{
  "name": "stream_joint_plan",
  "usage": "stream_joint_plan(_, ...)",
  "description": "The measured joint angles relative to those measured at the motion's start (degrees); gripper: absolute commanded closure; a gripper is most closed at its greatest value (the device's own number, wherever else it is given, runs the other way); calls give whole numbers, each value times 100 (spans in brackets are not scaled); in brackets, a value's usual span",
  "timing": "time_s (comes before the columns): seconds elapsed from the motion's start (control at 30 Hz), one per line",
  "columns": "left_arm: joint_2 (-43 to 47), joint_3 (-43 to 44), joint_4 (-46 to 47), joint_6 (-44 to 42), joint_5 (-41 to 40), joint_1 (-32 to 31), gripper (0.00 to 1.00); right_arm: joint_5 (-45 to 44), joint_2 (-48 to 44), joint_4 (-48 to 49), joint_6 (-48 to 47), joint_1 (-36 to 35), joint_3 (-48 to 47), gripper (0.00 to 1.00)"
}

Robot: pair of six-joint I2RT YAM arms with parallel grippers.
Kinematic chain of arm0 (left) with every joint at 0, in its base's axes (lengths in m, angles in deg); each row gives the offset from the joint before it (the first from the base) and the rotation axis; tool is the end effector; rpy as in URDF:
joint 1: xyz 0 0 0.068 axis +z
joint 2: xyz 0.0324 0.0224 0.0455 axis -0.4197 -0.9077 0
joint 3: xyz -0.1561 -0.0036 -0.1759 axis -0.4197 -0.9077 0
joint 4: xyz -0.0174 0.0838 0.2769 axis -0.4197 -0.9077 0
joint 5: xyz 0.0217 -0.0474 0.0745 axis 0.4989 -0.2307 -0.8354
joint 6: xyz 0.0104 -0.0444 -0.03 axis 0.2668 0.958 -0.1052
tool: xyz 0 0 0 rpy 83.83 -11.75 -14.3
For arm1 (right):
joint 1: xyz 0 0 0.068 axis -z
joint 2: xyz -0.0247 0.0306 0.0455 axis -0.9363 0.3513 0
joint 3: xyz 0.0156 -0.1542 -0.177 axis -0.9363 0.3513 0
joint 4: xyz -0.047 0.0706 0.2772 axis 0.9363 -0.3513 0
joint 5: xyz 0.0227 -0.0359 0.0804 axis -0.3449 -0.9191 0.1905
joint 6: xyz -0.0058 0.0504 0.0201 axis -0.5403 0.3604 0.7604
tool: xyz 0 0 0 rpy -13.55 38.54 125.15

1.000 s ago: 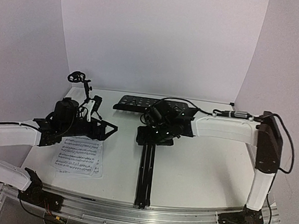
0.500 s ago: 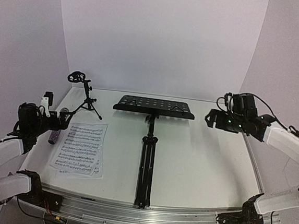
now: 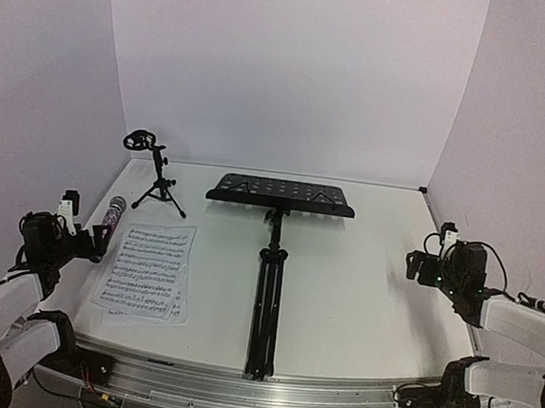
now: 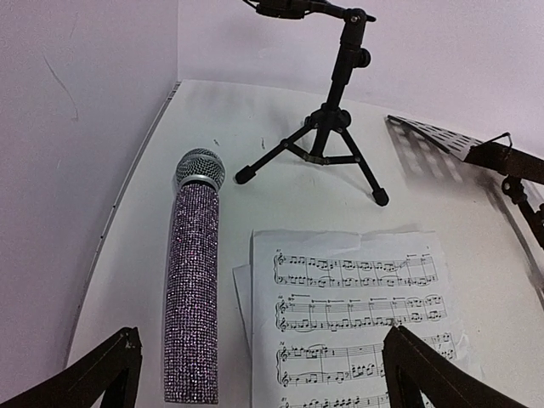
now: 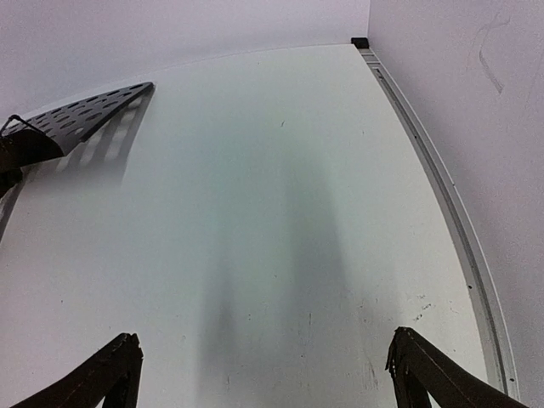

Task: Pack up the instrument practice props

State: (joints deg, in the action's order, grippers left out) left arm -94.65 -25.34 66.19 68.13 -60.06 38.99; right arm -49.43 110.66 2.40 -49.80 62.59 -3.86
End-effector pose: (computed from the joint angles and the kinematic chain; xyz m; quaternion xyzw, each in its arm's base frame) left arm 0.2193 0.0431 0.1352 -0.0011 0.8157 -0.0603 0.5753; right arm 0.2528 0.0239 0.1311 0.0468 0.8419 -0.0116 0.5375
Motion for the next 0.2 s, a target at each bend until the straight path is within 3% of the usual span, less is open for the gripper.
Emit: stream_joint_plan(0.2,-22,-57,84,116,56,15,0,-100,-30,534,-9,8,326,2)
